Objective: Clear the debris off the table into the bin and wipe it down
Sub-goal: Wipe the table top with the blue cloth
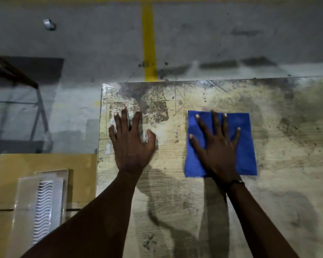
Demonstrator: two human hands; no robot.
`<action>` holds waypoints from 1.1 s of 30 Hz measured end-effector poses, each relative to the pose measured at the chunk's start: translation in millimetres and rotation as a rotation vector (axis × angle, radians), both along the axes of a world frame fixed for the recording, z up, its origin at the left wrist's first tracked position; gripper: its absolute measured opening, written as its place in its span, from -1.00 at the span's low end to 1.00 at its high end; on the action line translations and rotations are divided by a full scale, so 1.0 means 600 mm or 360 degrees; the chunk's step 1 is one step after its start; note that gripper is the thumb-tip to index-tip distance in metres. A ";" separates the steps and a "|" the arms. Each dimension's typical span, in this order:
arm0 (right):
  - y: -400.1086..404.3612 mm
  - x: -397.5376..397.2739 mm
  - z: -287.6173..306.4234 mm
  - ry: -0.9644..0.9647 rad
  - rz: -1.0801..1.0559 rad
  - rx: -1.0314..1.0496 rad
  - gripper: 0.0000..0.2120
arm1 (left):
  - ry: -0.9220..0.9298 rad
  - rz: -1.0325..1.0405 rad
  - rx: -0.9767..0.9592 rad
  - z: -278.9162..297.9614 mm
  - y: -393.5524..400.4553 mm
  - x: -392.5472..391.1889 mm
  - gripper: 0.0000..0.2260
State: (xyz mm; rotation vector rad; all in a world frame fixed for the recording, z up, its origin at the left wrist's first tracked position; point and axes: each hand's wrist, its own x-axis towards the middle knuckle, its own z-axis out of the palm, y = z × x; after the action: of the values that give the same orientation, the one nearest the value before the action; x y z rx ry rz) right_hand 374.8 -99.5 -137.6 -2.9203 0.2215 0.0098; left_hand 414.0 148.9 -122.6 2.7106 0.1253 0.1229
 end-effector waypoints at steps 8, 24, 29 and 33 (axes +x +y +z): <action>-0.022 0.225 0.000 -0.0035 -0.0084 0.0083 -0.32 | -0.0020 0.0012 0.0006 -0.001 -0.002 0.001 -0.39; 0.046 0.237 -0.005 -0.0084 0.0043 0.0026 -0.34 | -0.0024 -0.0004 -0.0042 -0.005 -0.001 0.001 -0.38; 0.090 0.079 -0.007 -0.0152 0.0060 -0.0026 -0.35 | -0.0007 -0.0039 -0.0040 -0.007 0.003 0.000 -0.37; 0.141 -0.114 -0.001 -0.0067 0.0171 -0.0068 -0.34 | 0.0017 -0.0076 -0.0073 -0.006 0.007 0.000 -0.39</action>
State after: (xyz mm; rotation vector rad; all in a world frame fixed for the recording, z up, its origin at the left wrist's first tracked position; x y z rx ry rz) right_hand 306.4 -15.0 -138.4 -2.9681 0.0588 -0.0403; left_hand 413.9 153.0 -126.5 2.6668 0.0654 0.0900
